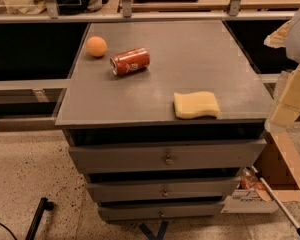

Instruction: Place coke can upright

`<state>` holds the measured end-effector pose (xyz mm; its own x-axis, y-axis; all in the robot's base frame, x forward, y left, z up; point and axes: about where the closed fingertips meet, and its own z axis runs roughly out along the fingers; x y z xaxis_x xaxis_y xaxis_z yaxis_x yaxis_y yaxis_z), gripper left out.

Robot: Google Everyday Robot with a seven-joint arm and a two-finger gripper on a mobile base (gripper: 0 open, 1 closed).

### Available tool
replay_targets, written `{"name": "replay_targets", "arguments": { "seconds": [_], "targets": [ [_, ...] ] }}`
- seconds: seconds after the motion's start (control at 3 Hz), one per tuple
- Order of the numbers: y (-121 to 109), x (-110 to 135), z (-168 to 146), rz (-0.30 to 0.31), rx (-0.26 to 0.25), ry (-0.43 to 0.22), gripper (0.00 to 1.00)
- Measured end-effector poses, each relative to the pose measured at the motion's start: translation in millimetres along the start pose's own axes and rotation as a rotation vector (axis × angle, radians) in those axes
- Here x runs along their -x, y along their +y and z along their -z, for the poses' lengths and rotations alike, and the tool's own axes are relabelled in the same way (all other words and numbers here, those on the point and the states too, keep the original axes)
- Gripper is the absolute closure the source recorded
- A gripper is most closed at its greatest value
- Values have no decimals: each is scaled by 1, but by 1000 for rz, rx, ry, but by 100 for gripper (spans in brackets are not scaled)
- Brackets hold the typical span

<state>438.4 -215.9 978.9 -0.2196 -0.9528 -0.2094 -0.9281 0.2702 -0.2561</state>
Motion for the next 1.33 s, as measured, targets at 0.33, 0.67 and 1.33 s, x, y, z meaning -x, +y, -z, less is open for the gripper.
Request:
{"name": "replay_targets", "arguments": {
  "seconds": [0.33, 0.67, 1.33],
  "targets": [
    [0, 0, 0, 0, 0, 0, 0],
    [-5, 6, 2, 26, -18, -9, 0],
    [-63, 53, -40, 259, 29, 37, 0]
  ]
}}
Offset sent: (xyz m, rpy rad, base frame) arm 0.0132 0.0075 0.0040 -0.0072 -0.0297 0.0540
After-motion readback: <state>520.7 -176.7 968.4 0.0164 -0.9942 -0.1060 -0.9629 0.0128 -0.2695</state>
